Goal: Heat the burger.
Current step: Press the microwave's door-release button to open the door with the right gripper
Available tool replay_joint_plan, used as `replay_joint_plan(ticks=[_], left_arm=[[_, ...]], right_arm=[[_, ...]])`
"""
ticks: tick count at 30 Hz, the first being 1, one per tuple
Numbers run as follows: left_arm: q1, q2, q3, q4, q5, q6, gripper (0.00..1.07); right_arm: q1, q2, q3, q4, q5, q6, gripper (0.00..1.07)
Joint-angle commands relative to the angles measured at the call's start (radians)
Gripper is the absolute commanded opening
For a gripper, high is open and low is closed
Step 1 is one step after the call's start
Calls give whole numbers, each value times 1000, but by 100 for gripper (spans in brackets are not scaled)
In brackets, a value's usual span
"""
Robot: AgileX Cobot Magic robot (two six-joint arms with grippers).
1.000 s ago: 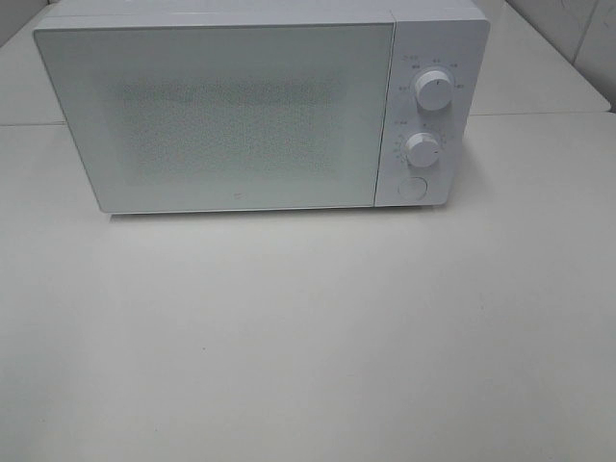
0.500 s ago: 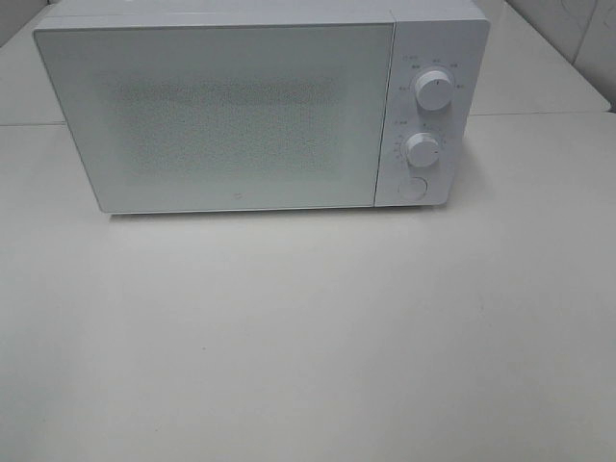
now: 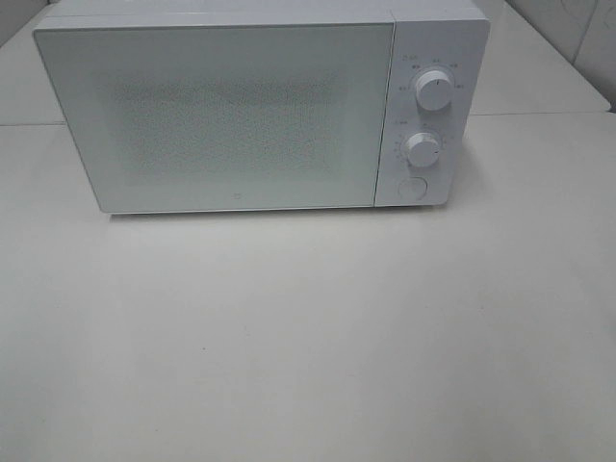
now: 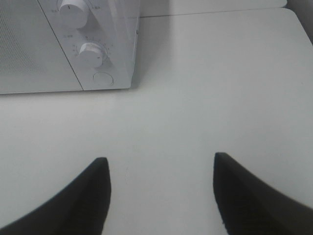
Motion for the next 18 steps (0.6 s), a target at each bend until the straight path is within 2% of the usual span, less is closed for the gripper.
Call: replay_joint_plan(ticks=[1, 4, 6, 7, 9, 12, 14, 18], left_arm=[[3, -21, 2, -2, -15, -6, 0], [3, -21, 2, -2, -15, -6, 0], [3, -21, 2, -2, -15, -6, 0], [3, -21, 2, -2, -15, -6, 0], [3, -21, 2, -2, -15, -6, 0], [3, -21, 2, -2, -15, -6, 0], [3, -21, 2, -2, -15, -6, 0], [3, -21, 2, -2, -15, -6, 0]], right_arm=[[-3, 57, -3, 0, -90, -17, 58], [-3, 132, -3, 0, -189, -17, 52], [-3, 211, -3, 0, -295, -17, 42], [-3, 211, -3, 0, -295, -17, 42], [-3, 299, -3, 0, -434, -17, 24], [-3, 323, -3, 0, -468, -17, 19], [-3, 412, -3, 0, -588, -11, 0], [-3, 479, -3, 0, -678, -11, 0]])
